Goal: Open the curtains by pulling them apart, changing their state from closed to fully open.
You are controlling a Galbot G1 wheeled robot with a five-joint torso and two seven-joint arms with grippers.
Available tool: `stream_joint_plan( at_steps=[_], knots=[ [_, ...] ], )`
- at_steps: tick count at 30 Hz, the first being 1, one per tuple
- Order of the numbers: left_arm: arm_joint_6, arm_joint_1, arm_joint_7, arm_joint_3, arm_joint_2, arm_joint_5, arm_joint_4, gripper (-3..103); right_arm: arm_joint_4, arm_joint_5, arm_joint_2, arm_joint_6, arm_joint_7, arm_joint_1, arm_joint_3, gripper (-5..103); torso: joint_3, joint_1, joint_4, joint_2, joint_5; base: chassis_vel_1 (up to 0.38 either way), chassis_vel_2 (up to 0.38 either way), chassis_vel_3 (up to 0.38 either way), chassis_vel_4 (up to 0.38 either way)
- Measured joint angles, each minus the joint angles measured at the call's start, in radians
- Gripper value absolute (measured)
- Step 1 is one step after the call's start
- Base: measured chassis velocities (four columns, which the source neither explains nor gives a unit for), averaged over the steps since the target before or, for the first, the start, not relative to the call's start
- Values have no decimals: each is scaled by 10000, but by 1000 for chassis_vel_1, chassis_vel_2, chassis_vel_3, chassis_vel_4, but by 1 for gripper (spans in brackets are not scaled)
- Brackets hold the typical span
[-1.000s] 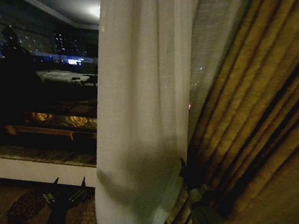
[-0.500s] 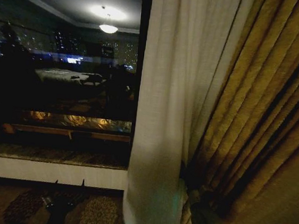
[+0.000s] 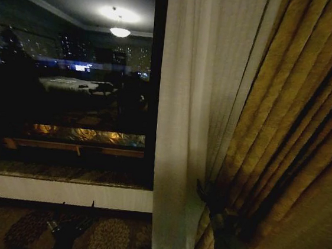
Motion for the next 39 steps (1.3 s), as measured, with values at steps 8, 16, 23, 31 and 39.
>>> stream_joint_plan(
  at_steps=[8,16,23,31,39],
  knots=[
    [-12,-2,-1,-24,3,1,136,100,-116,-69,50,-4,7,44,-54,100,0,0,0,0,-2,19,17,-14,-21],
    [-19,-46,-1,-22,11,26,163,100,-213,-101,89,-4,6,81,-82,100,0,0,0,0,-1,129,125,-143,-125],
    [-88,-10,-1,-19,3,36,217,100,-266,-172,128,17,-25,66,-128,100,-1,0,0,0,-3,254,266,-263,-257],
    [-234,103,-10,-5,-7,72,224,100,-369,-742,153,526,-289,34,-238,100,-1,1,0,0,-8,307,320,-336,-318],
    [-525,345,-19,109,-19,203,238,100,-476,-1592,200,1164,-167,-36,-264,100,-1,2,-1,0,-5,115,118,-120,-133]
  ],
)
